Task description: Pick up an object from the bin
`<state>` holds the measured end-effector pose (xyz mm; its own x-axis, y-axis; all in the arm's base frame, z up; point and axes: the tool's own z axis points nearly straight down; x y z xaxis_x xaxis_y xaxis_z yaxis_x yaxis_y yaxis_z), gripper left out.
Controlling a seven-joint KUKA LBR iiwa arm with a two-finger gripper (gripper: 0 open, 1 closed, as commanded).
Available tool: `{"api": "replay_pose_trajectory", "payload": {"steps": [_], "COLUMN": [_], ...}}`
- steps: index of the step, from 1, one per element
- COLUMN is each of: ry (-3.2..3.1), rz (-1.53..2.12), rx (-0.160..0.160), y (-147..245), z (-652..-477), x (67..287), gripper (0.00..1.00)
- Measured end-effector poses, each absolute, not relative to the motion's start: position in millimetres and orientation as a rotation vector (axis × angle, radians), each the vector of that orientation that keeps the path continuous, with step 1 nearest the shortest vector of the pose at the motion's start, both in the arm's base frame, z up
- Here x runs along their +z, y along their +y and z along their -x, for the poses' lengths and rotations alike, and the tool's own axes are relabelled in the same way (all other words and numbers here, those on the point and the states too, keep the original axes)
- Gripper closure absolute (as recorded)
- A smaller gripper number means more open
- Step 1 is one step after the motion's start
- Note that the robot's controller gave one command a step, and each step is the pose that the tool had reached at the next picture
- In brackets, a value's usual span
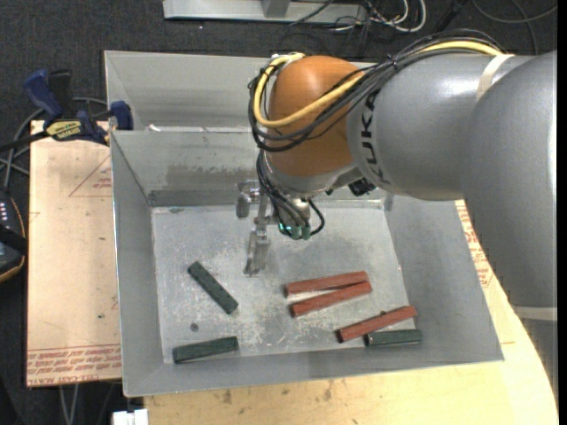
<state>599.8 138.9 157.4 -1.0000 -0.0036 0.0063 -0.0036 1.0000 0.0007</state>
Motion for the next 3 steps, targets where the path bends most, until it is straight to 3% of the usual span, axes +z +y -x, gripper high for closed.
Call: {"api": "replay_pose_trajectory", "payload": {"steps": [1,2,3], "ry": [-3.119,-3.122,-3.118], "rz": [-0.326,-0.408,-0.414], "rx": [-0.004,0.002,-0.003], "y": [215.3,158.1,162.8], "z": [-566.8,-632.0,-629.3], "x": [66.4,70.8,70.7], "gripper": [0.00,0.00,1.00]}}
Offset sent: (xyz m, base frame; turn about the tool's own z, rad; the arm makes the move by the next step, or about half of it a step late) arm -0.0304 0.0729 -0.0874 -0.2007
